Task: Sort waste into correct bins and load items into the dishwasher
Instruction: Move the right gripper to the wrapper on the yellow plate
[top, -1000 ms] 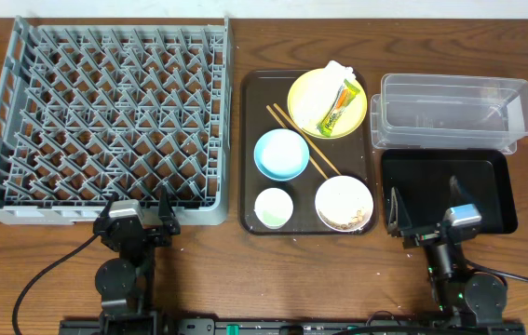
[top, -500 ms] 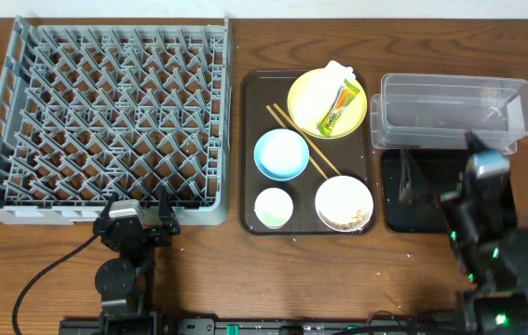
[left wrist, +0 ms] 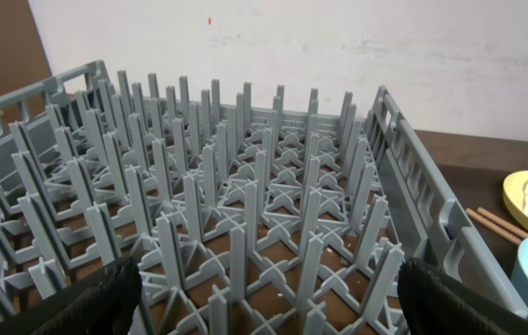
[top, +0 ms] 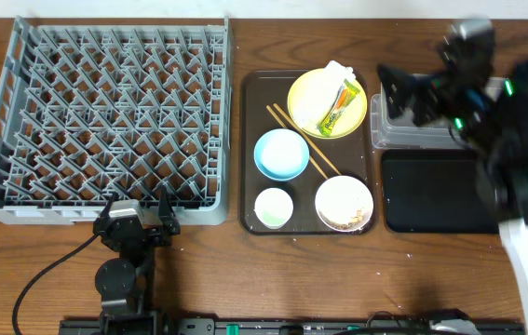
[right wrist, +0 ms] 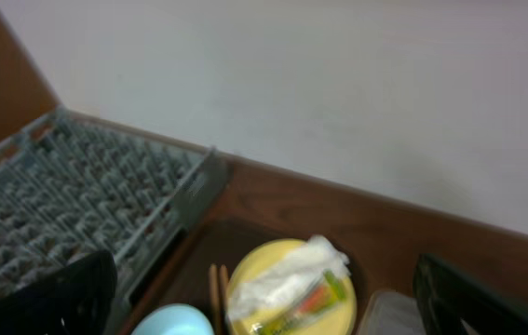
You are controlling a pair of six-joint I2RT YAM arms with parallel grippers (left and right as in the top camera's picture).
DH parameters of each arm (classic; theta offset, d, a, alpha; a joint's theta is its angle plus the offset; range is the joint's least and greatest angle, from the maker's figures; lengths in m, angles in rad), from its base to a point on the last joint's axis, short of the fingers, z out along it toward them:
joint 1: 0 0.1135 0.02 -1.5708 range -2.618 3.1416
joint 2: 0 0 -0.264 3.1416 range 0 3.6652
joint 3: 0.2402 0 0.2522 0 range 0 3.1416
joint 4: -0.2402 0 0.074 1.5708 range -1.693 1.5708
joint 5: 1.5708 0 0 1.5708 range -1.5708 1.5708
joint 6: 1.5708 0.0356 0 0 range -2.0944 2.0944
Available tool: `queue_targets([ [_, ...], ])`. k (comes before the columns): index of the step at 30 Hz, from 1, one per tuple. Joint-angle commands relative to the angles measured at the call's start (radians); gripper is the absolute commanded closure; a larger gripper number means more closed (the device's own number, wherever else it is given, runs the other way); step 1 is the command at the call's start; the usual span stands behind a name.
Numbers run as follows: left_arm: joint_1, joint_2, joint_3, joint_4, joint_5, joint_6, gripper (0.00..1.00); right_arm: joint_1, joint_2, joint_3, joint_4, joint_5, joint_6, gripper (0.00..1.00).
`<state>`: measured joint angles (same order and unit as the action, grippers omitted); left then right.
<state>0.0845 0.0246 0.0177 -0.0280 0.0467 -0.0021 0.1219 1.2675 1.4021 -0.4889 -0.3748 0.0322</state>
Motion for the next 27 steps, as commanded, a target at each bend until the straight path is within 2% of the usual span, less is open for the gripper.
queue_targets([
  [1, 0.004, -0.001, -0.014, -0.042, -0.013, 0.006, 0.11, 0.055, 0.141, 0.150, -0.078, -0.026, -0.004, 0.01],
  [7, 0.004, -0.001, -0.014, -0.042, -0.013, 0.006, 0.11, 0.121, 0.419, 0.445, -0.343, -0.026, 0.010, 0.01],
  [11, 0.004, -0.001, -0.014, -0.042, -0.013, 0.006, 0.11, 0.141, 0.565, 0.574, -0.489, -0.029, 0.043, 0.01],
  [21, 0.004, -0.001, -0.014, -0.042, -0.013, 0.006, 0.11, 0.179, 0.756, 0.584, -0.402, -0.127, 0.074, 0.01],
  [24, 0.004, -0.001, -0.014, -0.042, -0.013, 0.006, 0.11, 0.208, 0.808, 0.584, -0.383, 0.064, 0.237, 0.01],
  [27, 0.004, -0.001, -0.014, -0.042, -0.013, 0.006, 0.11, 0.256, 0.856, 0.584, -0.399, 0.358, 0.484, 0.01],
])
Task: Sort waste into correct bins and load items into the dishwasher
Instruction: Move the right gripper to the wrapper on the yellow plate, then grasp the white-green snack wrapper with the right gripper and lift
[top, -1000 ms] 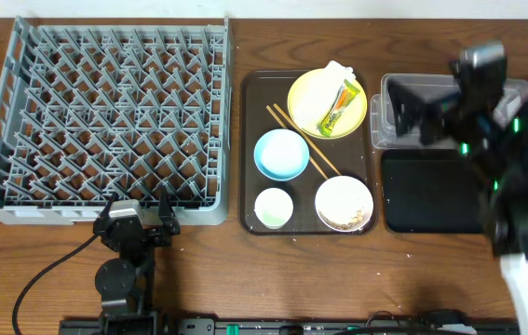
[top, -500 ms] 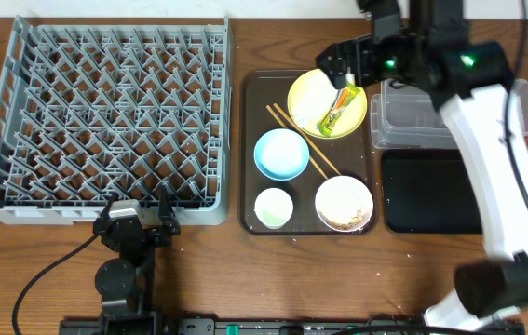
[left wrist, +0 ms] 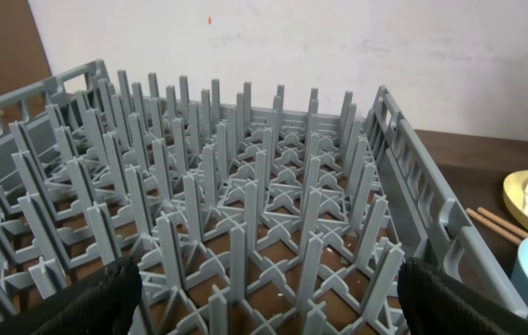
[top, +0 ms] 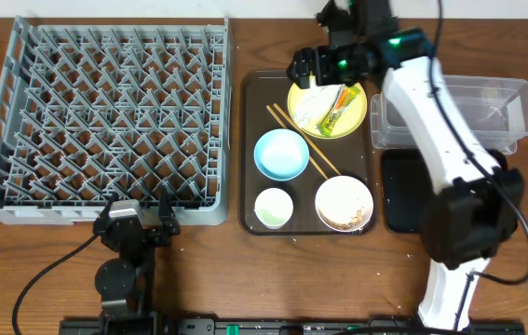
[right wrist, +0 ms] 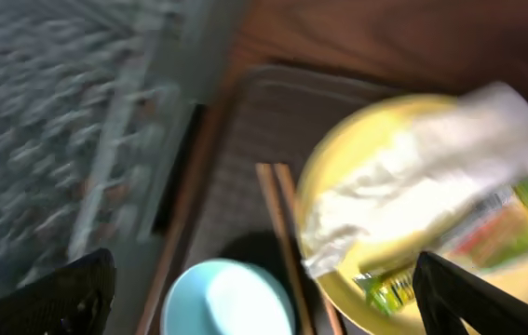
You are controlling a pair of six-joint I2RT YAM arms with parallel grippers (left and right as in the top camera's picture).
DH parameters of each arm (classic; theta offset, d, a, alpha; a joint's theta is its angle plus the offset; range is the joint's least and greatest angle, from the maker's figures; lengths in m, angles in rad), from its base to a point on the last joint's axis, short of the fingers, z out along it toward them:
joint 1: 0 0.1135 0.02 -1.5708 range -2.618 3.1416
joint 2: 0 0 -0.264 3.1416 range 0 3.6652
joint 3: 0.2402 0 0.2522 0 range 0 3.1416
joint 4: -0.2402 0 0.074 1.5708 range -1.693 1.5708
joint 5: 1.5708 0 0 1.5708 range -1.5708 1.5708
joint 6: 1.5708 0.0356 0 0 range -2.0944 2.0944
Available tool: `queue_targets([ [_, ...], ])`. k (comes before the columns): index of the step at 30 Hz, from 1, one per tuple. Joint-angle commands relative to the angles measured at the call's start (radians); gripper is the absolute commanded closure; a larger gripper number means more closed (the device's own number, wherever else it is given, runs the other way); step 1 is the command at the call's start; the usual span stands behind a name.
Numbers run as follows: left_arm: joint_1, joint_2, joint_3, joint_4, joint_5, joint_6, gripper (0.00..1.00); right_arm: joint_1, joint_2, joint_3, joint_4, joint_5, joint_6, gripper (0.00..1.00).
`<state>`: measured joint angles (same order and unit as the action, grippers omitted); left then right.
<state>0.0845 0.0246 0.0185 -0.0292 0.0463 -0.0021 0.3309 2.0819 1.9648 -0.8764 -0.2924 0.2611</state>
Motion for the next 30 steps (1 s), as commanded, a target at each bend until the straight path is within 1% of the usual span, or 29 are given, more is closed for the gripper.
queue_targets([
  [1, 0.004, -0.001, -0.014, -0.040, -0.012, 0.006, 0.11, 0.063, 0.055, 0.021, -0.020, 0.351, 0.326, 0.01],
  [4, 0.004, -0.001, -0.014, -0.040, -0.012, 0.006, 0.11, 0.114, 0.091, 0.021, -0.040, 0.552, 0.488, 0.01],
  [8, 0.004, -0.001, -0.014, -0.040, -0.012, 0.006, 0.11, 0.140, 0.132, 0.021, -0.051, 0.687, 0.630, 0.01],
  [11, 0.004, -0.001, -0.014, -0.040, -0.012, 0.006, 0.11, 0.138, 0.171, 0.021, -0.050, 0.690, 0.659, 0.01],
  [19, 0.004, -0.001, -0.014, -0.040, -0.012, 0.006, 0.11, 0.107, 0.280, 0.021, -0.024, 0.677, 0.658, 0.01],
  [26, 0.004, -0.001, -0.014, -0.040, -0.012, 0.006, 0.11, 0.098, 0.327, 0.021, 0.005, 0.676, 0.658, 0.01],
  [27, 0.004, -0.001, -0.014, -0.040, -0.012, 0.006, 0.11, 0.098, 0.330, 0.021, 0.006, 0.671, 0.657, 0.03],
  [29, 0.004, -0.001, -0.014, -0.040, -0.012, 0.006, 0.11, 0.098, 0.341, 0.021, 0.006, 0.666, 0.654, 0.13],
  [30, 0.004, -0.001, -0.014, -0.040, -0.012, 0.006, 0.11, 0.098, 0.345, 0.021, 0.006, 0.660, 0.643, 0.22],
])
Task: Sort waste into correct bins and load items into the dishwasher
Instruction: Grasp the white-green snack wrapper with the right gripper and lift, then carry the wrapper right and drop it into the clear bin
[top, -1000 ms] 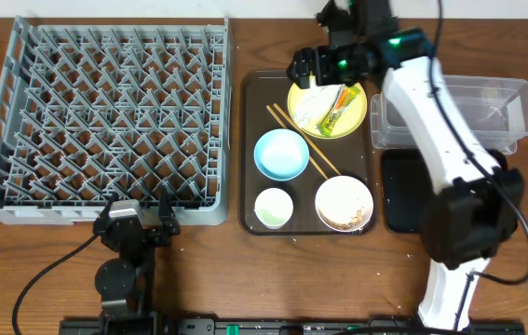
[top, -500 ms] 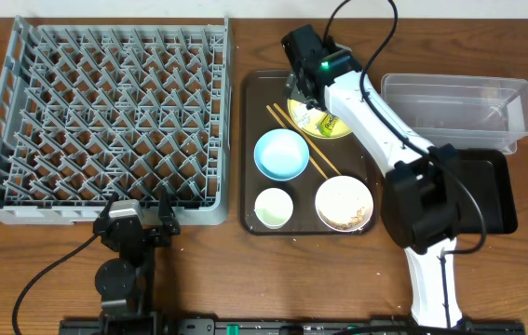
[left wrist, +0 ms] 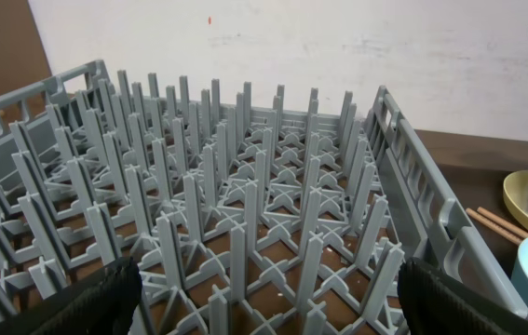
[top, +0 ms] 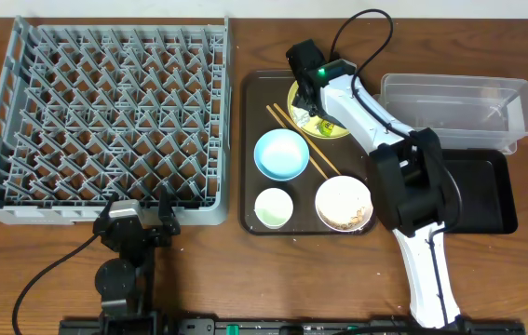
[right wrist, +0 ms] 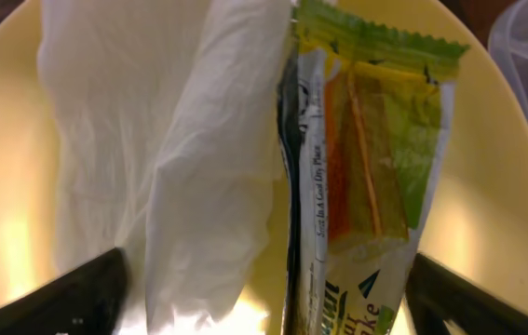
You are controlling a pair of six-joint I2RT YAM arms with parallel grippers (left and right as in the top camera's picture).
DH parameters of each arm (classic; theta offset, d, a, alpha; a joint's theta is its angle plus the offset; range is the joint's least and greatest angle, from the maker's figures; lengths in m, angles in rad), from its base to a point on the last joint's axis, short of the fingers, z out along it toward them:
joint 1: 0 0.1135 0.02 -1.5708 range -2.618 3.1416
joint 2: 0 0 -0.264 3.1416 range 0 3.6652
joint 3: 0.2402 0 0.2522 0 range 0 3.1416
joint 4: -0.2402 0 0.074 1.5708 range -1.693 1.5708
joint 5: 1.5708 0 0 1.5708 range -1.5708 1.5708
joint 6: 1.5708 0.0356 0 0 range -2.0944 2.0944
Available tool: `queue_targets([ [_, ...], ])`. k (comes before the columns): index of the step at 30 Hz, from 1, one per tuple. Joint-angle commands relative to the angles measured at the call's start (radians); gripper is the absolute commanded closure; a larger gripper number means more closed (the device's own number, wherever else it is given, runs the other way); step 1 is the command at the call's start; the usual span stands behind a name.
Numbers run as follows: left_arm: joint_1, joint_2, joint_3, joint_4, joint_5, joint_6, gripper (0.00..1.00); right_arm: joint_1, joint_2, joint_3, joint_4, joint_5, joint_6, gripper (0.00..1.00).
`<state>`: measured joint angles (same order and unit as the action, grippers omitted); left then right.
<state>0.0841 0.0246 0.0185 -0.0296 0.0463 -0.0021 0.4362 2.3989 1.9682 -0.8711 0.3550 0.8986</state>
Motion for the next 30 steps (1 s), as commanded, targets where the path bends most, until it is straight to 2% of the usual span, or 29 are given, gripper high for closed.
queue_targets([
  [1, 0.005, -0.001, -0.014, -0.040, -0.012, 0.006, 0.11, -0.006, 0.033, 0.017, 0.003, 0.010, -0.003, 0.31],
  [2, 0.005, -0.001, -0.014, -0.040, -0.012, 0.006, 0.11, -0.006, 0.037, 0.017, 0.004, 0.006, -0.008, 0.38],
  [5, 0.005, -0.001, -0.014, -0.040, -0.012, 0.006, 0.11, -0.006, 0.042, 0.016, 0.004, -0.004, -0.010, 0.68],
  [10, 0.005, -0.001, -0.014, -0.040, -0.012, 0.006, 0.11, -0.006, 0.042, 0.014, 0.004, -0.024, -0.051, 0.99],
  [16, 0.005, -0.001, -0.014, -0.040, -0.013, 0.006, 0.11, -0.008, 0.014, 0.031, 0.013, -0.106, -0.168, 0.99],
  [21, 0.005, -0.001, -0.014, -0.040, -0.012, 0.006, 0.11, -0.032, -0.124, 0.063, 0.007, -0.210, -0.277, 0.99],
  [26, 0.005, -0.001, -0.014, -0.040, -0.012, 0.006, 0.11, -0.089, -0.311, 0.064, -0.019, -0.204, -0.275, 0.99],
  [30, 0.005, -0.001, -0.014, -0.040, -0.012, 0.006, 0.11, -0.180, -0.409, 0.064, -0.077, -0.171, -0.189, 0.98],
])
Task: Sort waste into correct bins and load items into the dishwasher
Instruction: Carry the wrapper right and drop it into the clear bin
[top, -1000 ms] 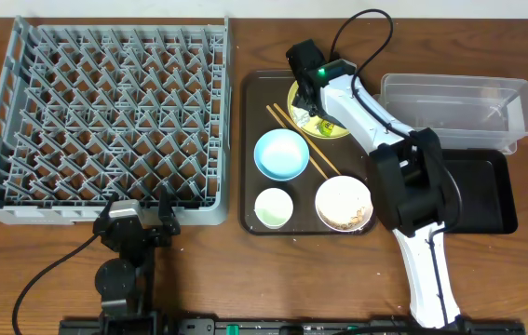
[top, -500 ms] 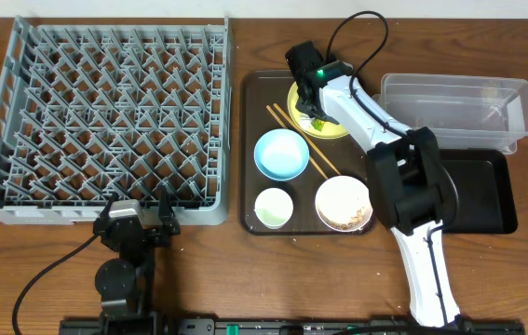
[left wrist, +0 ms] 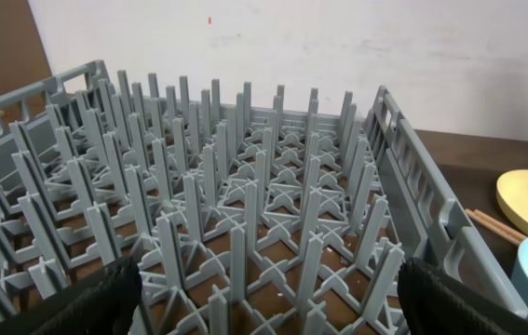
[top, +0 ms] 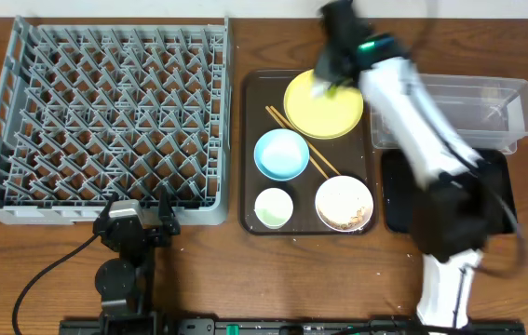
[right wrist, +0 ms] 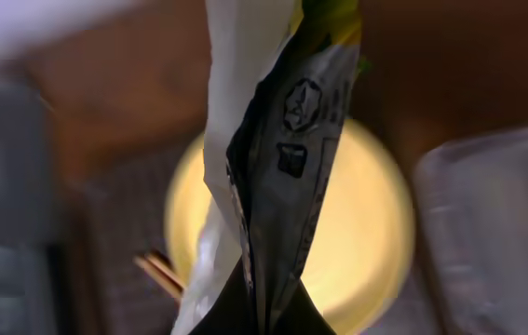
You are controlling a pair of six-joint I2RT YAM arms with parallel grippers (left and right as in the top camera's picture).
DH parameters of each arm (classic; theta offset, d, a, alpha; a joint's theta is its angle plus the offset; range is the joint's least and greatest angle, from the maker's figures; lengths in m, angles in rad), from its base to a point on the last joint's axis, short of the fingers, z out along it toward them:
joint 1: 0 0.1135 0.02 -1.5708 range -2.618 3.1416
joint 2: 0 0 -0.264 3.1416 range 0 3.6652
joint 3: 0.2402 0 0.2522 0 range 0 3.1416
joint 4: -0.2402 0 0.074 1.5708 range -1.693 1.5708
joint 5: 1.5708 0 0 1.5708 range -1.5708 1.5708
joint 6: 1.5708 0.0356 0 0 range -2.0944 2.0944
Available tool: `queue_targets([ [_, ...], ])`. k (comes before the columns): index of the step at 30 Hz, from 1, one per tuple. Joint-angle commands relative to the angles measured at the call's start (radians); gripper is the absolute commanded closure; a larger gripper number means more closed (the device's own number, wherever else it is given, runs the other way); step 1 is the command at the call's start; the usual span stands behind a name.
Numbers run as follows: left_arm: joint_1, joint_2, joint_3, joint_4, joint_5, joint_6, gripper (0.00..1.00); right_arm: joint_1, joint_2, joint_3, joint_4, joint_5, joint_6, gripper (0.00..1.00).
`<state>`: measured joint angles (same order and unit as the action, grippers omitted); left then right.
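My right gripper (right wrist: 262,300) is shut on a green and orange snack wrapper (right wrist: 305,102) and a white napkin (right wrist: 231,56), both pinched together. They hang above the bare yellow plate (right wrist: 366,233). In the overhead view the right arm (top: 403,93) is blurred over the yellow plate (top: 324,107) at the back of the brown tray (top: 250,140). The tray also holds a blue bowl (top: 280,154), a small white cup (top: 273,207), a white bowl (top: 344,203) and chopsticks (top: 303,141). My left gripper (left wrist: 265,300) is open at the front edge of the grey dish rack (left wrist: 245,186).
A clear plastic bin (top: 468,112) stands at the back right, with a black bin (top: 431,200) in front of it. The grey dish rack (top: 105,112) fills the left half of the table. The left arm's base (top: 124,279) sits at the front left.
My right gripper was open, low over the wrapper and napkin on the yellow plate. Now it is shut on both and holds them above the plate, which is bare. The left arm has not moved.
My right arm was over the bins at the right, its gripper open. Then it was over the yellow plate, then right down at the wrapper and napkin. Now both are off the plate in its shut gripper. The left gripper stayed open by the rack.
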<state>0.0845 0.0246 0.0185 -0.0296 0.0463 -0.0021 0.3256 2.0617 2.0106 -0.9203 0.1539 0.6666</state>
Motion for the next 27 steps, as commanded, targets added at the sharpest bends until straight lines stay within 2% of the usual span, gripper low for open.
queue_targets([
  [1, 0.004, -0.001, -0.014, -0.040, -0.012, 0.006, 0.11, -0.097, -0.082, 0.022, -0.051, 0.046, 0.081, 0.98],
  [4, 0.004, -0.001, -0.014, -0.040, -0.012, 0.006, 0.11, -0.193, -0.090, 0.021, -0.159, 0.101, 0.269, 0.98],
  [8, 0.004, -0.001, -0.014, -0.040, -0.012, 0.006, 0.11, -0.295, -0.073, -0.025, -0.225, 0.111, 0.451, 0.97],
  [14, 0.004, -0.001, -0.014, -0.040, -0.012, 0.006, 0.11, -0.389, -0.063, -0.156, -0.175, 0.103, 0.568, 0.92],
  [18, 0.004, -0.001, -0.014, -0.040, -0.012, 0.006, 0.11, -0.405, -0.063, -0.223, -0.110, 0.100, 0.566, 0.92],
  [19, 0.004, -0.001, -0.014, -0.040, -0.012, 0.006, 0.11, -0.405, -0.063, -0.225, -0.111, 0.103, 0.566, 0.89],
  [20, 0.004, -0.001, -0.014, -0.040, -0.012, 0.006, 0.11, -0.405, -0.063, -0.225, -0.111, 0.104, 0.566, 0.78],
  [22, 0.004, -0.001, -0.014, -0.040, -0.012, 0.006, 0.11, -0.402, -0.065, -0.224, -0.098, 0.101, 0.534, 0.43],
  [23, 0.004, -0.001, -0.014, -0.040, -0.012, 0.006, 0.11, -0.401, -0.068, -0.224, -0.083, 0.096, 0.494, 0.20],
  [24, 0.004, -0.001, -0.014, -0.040, -0.012, 0.006, 0.11, -0.400, -0.072, -0.223, -0.067, 0.089, 0.449, 0.05],
  [25, 0.004, -0.001, -0.014, -0.040, -0.012, 0.006, 0.11, -0.398, -0.076, -0.222, -0.051, 0.076, 0.396, 0.01],
  [27, 0.004, -0.001, -0.014, -0.040, -0.013, 0.006, 0.11, -0.390, -0.087, -0.213, -0.022, 0.047, 0.275, 0.01],
])
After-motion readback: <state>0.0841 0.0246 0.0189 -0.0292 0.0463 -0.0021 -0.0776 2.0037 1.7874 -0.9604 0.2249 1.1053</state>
